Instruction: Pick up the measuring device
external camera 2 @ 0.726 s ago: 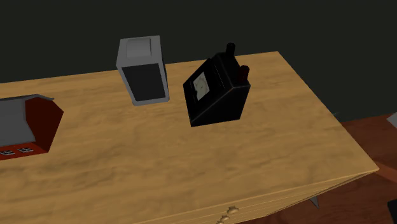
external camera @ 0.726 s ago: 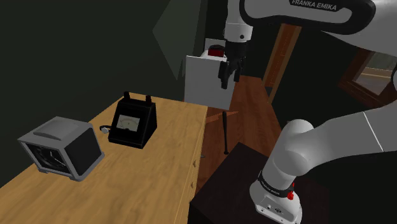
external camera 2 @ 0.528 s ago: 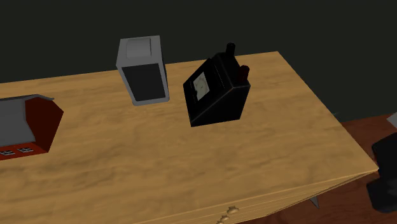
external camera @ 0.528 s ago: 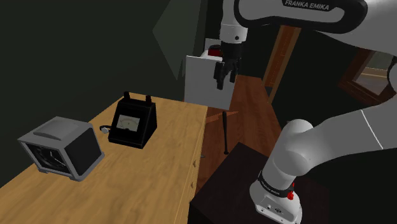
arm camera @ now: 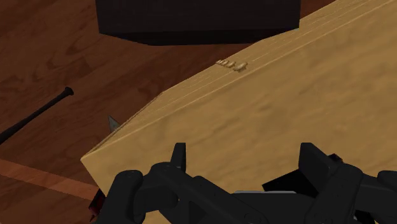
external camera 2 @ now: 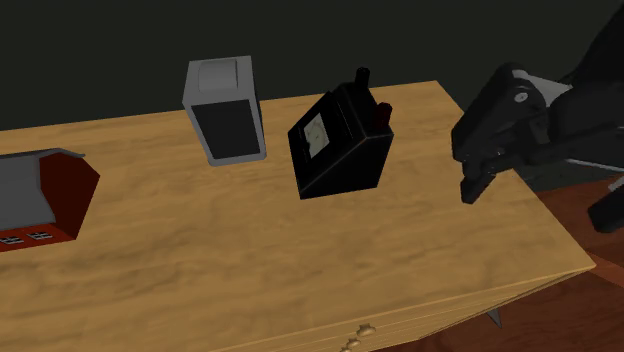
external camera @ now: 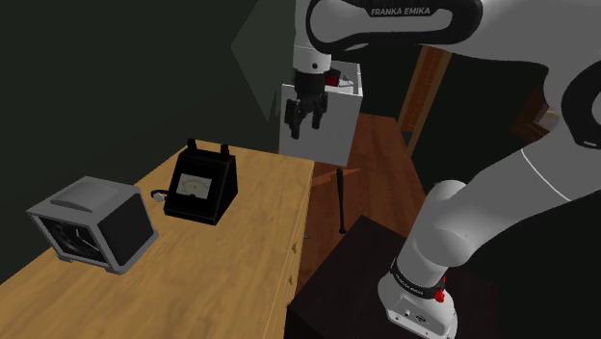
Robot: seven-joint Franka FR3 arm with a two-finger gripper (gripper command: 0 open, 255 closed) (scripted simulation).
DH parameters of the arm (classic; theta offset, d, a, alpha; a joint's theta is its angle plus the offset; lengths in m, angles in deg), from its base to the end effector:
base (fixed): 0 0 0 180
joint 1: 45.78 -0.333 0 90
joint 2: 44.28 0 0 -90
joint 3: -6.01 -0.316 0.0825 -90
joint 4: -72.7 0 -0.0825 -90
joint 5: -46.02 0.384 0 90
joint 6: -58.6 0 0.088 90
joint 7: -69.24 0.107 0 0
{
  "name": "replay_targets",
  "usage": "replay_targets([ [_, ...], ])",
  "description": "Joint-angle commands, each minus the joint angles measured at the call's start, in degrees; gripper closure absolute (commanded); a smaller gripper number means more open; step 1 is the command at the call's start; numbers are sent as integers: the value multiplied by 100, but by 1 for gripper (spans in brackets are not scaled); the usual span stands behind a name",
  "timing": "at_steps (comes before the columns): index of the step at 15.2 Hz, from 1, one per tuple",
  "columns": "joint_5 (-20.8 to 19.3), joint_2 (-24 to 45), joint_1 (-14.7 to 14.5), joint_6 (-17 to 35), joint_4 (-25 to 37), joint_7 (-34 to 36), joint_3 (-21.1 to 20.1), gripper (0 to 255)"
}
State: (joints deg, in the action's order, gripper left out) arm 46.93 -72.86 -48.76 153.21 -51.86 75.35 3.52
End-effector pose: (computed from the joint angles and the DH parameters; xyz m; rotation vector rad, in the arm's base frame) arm 0.3951 0.0425 0.5827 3.1339 -0.0285 -0.0371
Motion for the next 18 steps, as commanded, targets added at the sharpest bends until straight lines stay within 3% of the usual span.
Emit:
replay_targets([
  [1, 61, 384, -45, 247, 181, 56, -68, 0],
  [9, 184, 1928, -198, 891, 1244, 231, -299, 0],
  [16, 161, 3356, -353, 1131, 2580, 392, -471, 0],
  [18, 159, 3416, -361, 1209, 2568, 395, -476, 0],
])
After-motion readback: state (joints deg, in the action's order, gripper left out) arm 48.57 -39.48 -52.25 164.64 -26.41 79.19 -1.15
